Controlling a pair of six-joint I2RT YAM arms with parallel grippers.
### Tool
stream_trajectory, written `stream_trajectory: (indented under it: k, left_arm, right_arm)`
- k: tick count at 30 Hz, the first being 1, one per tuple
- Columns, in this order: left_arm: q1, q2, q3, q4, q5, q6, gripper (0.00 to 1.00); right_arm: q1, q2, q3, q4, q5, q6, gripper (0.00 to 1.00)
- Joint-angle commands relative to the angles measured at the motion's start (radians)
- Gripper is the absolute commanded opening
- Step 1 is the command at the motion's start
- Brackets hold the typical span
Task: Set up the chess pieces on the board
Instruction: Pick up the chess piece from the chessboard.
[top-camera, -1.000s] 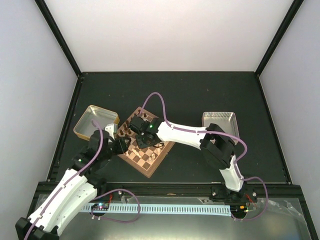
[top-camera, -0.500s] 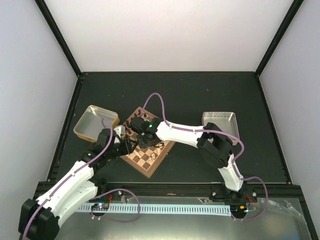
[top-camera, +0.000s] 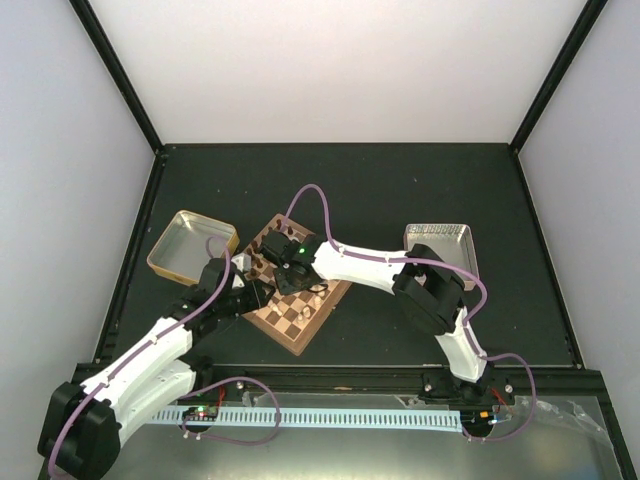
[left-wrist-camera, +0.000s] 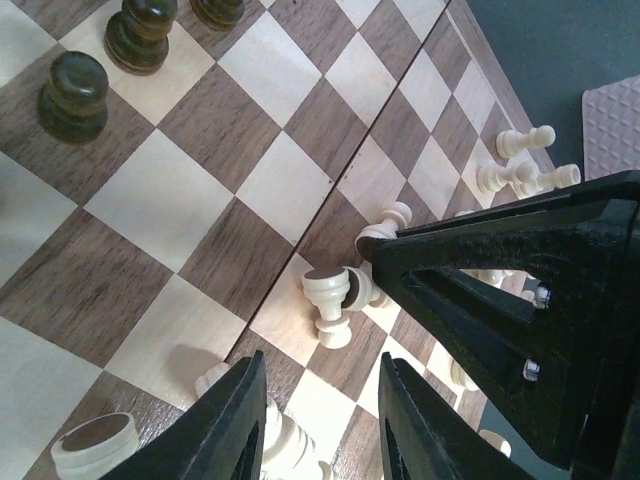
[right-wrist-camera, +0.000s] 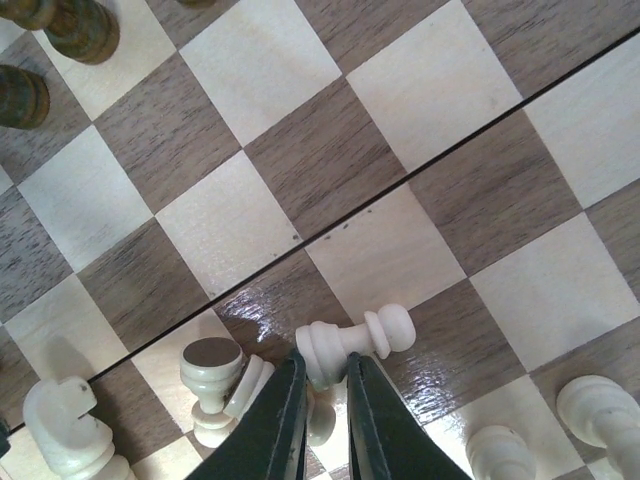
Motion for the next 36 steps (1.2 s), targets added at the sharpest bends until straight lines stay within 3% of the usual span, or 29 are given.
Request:
stream_trajectory:
  k: [1,10,20,28,32,36]
  left_arm:
    - [0.009,-0.008,0.003,0.023,-0.026,-0.014,0.33]
    - [0.009,-0.028,0.006,0.009,-0.034,-0.011,0.32]
    - [0.009,-0.060,0.017,-0.016,-0.044,-0.007,0.33]
    - [0.009,-0.110,0.029,-0.051,-0.067,-0.004,0.33]
    - [0.011,-0.140,0.047,-0.072,-0.075,-0.005,0.34]
    - [0.012,-0.193,0.077,-0.077,-0.072,-0.020,0.40]
  right_arm:
    - [-0.006,0.046,-0.011,-0.015,0.029,-0.013,0.11]
    - [-0.006,0.071,0.007,-0.023,0.059,-0.019,0.27]
    - [-0.007,0.066,0.013,0.009,0.082,-0.043,0.28]
    - [-0.007,0.063,0.008,0.002,0.092,-0.052,0.08]
    - [-0.008,0.004,-0.046,0.078,0.116,-0.110,0.07]
    - [-0.010,-0.115,-0.144,0.259,0.122,-0.255,0.07]
